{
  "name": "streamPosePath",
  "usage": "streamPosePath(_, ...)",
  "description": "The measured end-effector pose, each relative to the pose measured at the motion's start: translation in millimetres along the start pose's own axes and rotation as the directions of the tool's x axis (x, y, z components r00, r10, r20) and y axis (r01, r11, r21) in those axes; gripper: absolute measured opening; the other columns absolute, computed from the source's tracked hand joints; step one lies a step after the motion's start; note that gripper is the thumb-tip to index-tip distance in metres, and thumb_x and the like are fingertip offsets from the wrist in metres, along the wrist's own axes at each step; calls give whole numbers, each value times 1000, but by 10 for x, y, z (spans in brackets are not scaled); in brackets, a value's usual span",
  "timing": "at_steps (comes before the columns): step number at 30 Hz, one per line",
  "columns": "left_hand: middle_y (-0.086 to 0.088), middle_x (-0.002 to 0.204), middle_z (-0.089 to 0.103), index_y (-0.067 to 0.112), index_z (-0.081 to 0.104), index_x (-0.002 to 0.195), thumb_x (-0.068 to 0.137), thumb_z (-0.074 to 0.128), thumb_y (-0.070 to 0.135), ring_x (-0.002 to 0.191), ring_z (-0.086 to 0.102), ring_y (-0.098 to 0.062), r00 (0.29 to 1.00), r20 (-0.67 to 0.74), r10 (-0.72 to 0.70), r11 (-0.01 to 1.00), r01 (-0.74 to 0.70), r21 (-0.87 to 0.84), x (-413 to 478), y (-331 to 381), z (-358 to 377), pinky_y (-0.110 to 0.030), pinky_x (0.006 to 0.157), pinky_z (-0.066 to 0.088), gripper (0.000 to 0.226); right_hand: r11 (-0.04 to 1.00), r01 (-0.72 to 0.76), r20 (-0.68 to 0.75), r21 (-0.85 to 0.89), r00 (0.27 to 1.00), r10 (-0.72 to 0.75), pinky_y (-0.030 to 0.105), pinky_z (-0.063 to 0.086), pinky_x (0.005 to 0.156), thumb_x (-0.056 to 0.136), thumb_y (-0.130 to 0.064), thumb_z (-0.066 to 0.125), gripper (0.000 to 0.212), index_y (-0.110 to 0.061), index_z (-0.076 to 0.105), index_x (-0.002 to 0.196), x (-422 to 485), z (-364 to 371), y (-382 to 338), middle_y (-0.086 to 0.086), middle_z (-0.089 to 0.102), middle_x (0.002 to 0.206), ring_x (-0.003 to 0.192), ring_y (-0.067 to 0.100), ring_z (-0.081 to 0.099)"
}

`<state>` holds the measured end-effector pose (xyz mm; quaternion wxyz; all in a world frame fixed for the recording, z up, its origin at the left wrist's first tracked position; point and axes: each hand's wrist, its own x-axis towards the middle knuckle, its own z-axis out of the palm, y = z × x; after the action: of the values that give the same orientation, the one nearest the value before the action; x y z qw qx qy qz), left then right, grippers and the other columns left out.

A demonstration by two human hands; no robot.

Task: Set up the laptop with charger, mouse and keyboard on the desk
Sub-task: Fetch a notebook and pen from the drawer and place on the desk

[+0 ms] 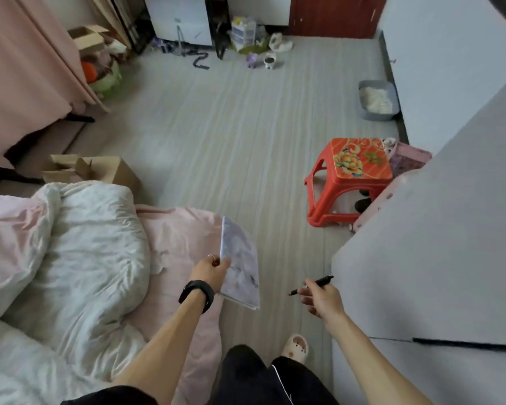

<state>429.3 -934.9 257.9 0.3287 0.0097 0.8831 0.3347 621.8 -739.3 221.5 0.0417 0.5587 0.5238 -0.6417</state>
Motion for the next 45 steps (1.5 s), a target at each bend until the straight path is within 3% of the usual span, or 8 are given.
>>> streamPosePath(6,-2,60,41,16,43,68,91,57,39,56,41,-22,991,-88,-103,984,89,-155,761,710,-82,-31,56,34,36,999,-3,64,33,998,1,25,44,52,93,-27,63,24,-6,71,101,879,142,-1292,-1,76,74,62,15,66)
streamPosePath(13,-3,60,39,14,39,67,94,53,33,54,39,-20,988,-82,-129,986,119,-119,2094,1674,-303,-28,50,26,36,981,-130,253,144,963,90,28,41,56,90,-66,53,58,-13,71,105,1850,257,-2612,6,67,89,63,21,59)
streamPosePath(17,-5,60,45,14,43,68,91,53,34,55,45,-23,987,-104,-123,991,116,-64,3130,2395,-654,-31,53,30,32,959,-163,181,232,976,122,23,34,45,88,-77,43,74,-8,69,91,2569,416,-3416,7,53,77,43,14,38)
streamPosePath(20,-6,61,45,15,43,68,91,53,35,55,44,-23,989,-117,-88,994,80,-68,3727,2934,-960,-31,52,28,32,955,-123,150,269,985,85,18,22,38,89,-78,35,72,-11,58,79,3013,579,-4019,4,48,63,36,10,26)
streamPosePath(26,-6,62,44,14,44,69,89,55,32,54,40,-22,988,-138,-70,993,57,-99,5024,3875,-1463,-30,50,27,29,971,-81,111,227,992,57,19,18,37,95,-74,25,75,-8,59,80,3943,1003,-5343,5,50,55,33,11,26)
streamPosePath(35,-4,59,41,14,42,66,87,56,30,54,39,-21,963,-209,-173,977,141,-160,7022,4985,-2000,-29,51,26,30,973,-125,206,193,975,84,20,14,37,93,-75,32,71,-11,56,73,5720,1806,-7372,4,42,51,35,13,22)
streamPosePath(39,-3,59,46,12,47,66,89,55,30,54,43,-21,941,-259,-217,965,168,-201,7808,5550,-2413,-29,51,29,31,975,-171,367,142,924,109,23,20,46,92,-70,41,62,-13,61,78,6278,2126,-8463,5,49,61,41,13,27)
streamPosePath(45,-5,62,49,12,51,69,92,54,33,57,46,-22,935,-264,-235,961,183,-207,8961,6152,-3047,-30,52,29,32,926,-343,625,160,761,173,29,30,54,82,-74,54,73,-7,71,105,6990,2760,-9787,6,58,81,59,18,42)
